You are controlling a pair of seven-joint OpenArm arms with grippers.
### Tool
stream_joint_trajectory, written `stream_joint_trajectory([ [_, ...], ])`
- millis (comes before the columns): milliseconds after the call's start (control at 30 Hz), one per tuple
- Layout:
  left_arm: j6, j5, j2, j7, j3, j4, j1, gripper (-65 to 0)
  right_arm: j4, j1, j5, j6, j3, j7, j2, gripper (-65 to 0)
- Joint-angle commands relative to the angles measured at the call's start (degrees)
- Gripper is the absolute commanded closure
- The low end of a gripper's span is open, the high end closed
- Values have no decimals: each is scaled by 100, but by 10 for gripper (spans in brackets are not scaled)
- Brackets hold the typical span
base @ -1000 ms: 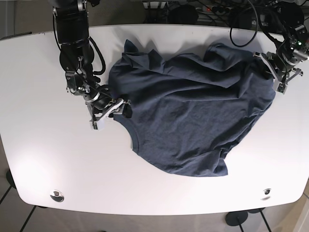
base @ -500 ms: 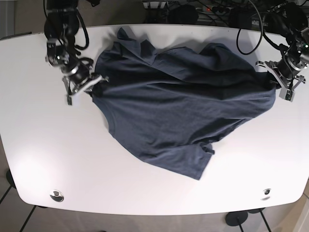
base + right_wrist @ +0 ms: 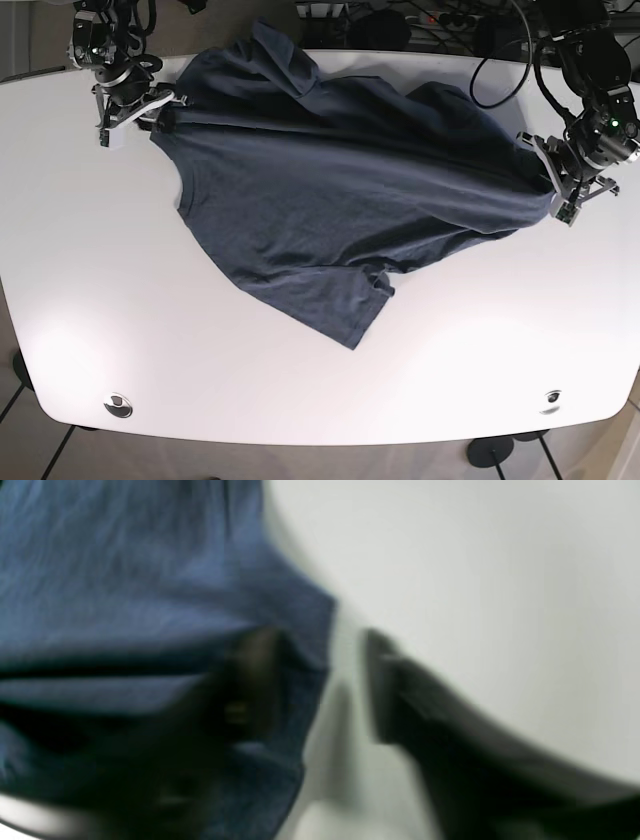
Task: Fold the T-shirt properly
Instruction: 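Pull the shirt's collar edge outward with both grippers to smooth it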
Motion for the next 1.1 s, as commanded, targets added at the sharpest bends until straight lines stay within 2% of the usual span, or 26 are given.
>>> stream_joint_trajectory([
  [33, 14, -57, -115, -136, -49, 98, -115, -24, 39, 467, 44, 39, 18, 103, 68, -469],
  [100, 14, -57, -115, -136, -49, 124, -124, -25, -224, 862, 44, 39, 9, 94, 68, -523],
  [200, 14, -57, -115, -136, -49, 133, -115, -25, -892, 1618, 44, 39, -404, 77, 174, -530],
  [267, 14, -57, -115, -136, -49, 133, -107, -25, -1270, 1996, 44, 39, -791, 77, 341, -531],
  [367, 14, -57, -106, -136, -49, 133, -98, -25, -2018, 2629, 44, 39, -1398, 138, 367, -528],
  [533, 14, -57, -97, -136, -49, 124, -98, -25, -3187, 3447, 44, 39, -1951, 551, 367, -526],
  [667, 14, -57, -97, -136, -49, 124, -124, -25, -3099, 3526, 62, 39, -2681, 560, 332, -525],
  [733, 14, -57, -97, -136, -49, 115, -133, -25, -3073, 3526, 44, 30, -2848, 569, 165, -523],
  [800, 14, -57, -97, -136, -49, 124, -133, -25, -3090, 3526, 44, 30, -2848, 604, 112, -469],
  [833, 14, -57, -97, -136, -58, 124, -133, -25, -3090, 3535, 44, 30, -2848, 666, 112, -398],
  [867, 14, -57, -97, -136, -58, 124, -133, -25, -3090, 3535, 44, 30, -2848, 789, 112, -244],
  [933, 14, -57, -97, -136, -67, 115, -133, -25, -3090, 3570, 44, 21, -2848, 885, 121, -16],
  [1000, 14, -66, -53, -136, -76, 142, -142, -24, -3037, 3570, 79, 30, -2848, 903, 165, -43],
  [1033, 14, -92, 8, -136, -111, 151, -150, -24, -2932, 3552, 88, 30, -2848, 903, 174, -17],
  [1100, 14, -329, 122, -136, -419, 318, -194, -24, -2457, 3333, 97, 30, -2787, 885, 270, -17],
])
